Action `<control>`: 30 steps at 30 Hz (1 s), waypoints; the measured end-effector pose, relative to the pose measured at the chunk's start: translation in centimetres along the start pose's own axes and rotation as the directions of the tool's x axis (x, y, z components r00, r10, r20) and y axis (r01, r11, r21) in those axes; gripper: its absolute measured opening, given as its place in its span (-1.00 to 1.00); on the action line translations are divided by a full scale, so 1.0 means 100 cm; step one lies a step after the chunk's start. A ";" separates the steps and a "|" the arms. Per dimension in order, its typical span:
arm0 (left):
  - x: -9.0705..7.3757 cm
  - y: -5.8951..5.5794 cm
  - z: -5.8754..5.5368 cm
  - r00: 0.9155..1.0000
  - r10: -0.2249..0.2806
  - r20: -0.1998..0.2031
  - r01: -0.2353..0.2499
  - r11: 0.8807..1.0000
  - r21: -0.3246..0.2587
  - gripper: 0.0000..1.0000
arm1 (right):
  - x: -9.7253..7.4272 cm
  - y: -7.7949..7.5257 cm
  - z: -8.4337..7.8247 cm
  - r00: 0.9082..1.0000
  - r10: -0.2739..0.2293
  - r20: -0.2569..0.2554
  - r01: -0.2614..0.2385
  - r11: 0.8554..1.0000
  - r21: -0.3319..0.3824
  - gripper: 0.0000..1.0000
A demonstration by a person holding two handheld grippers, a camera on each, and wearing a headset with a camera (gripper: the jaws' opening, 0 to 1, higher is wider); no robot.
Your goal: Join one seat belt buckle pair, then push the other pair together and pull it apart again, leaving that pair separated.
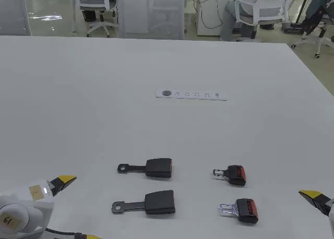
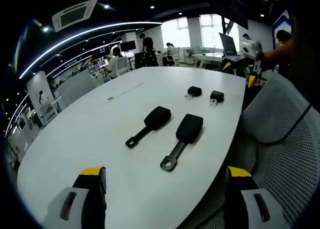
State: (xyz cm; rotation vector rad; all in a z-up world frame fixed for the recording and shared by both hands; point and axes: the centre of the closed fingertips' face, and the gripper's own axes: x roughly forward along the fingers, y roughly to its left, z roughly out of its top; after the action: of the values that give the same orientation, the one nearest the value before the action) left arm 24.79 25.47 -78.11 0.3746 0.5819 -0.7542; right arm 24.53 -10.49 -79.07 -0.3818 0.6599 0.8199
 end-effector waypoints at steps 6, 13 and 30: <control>0.000 0.000 0.000 1.000 0.000 0.002 0.000 1.000 -0.003 1.00 | 0.006 0.005 0.003 1.000 0.016 0.002 -0.016 1.000 -0.003 0.99; 0.002 -0.001 0.000 1.000 -0.007 -0.002 0.007 1.000 -0.001 1.00 | 0.008 0.005 0.006 1.000 0.016 0.009 -0.016 1.000 0.002 0.99; 0.002 0.001 0.000 1.000 -0.004 0.003 0.004 1.000 0.004 1.00 | 0.008 0.001 0.002 1.000 0.018 -0.021 -0.018 1.000 -0.023 0.99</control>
State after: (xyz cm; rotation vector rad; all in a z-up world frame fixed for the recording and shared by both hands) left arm 24.94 25.39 -78.17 0.3763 0.5786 -0.7593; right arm 24.99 -9.87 -79.43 -0.4064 0.6750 0.8419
